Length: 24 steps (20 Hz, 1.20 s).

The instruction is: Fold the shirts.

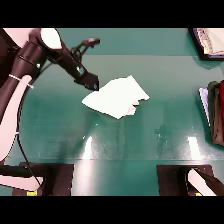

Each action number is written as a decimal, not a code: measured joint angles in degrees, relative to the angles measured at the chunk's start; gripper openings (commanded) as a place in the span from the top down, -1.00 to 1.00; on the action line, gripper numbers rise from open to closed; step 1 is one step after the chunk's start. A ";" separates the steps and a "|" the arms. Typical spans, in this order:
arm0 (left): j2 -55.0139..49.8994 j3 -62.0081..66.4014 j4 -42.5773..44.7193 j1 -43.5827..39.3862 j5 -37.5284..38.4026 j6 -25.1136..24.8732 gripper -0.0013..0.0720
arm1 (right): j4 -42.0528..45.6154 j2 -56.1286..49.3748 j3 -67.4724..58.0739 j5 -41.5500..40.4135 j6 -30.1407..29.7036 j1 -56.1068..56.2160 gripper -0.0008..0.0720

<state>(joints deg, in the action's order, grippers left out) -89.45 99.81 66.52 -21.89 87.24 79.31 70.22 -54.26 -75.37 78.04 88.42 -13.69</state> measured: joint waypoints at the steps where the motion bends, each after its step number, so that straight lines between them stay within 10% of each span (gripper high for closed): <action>1: 0.59 -3.19 -0.55 -1.01 -1.25 0.39 -0.40 | 0.00 0.00 0.00 -0.04 0.00 -0.02 0.92; 10: 1.88 -17.92 -0.52 5.31 -14.08 1.18 -0.41 | -0.09 0.00 0.00 0.37 0.00 0.11 0.92; 21: -7.28 -18.93 -6.45 12.94 -20.74 -11.13 -0.39 | -0.20 0.00 0.11 0.90 0.04 2.64 0.92; 23: -8.00 -18.71 -6.80 13.09 -21.05 -11.58 0.87 | -0.15 -0.17 0.11 0.98 0.07 4.70 0.92; 24: -8.22 -18.56 -6.97 13.16 -21.03 -11.76 0.90 | -0.15 -0.46 0.11 1.07 0.07 5.84 0.92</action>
<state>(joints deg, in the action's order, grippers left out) -97.67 81.25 59.55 -8.73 66.22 67.55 70.06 -54.72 -75.26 79.11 88.49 -7.86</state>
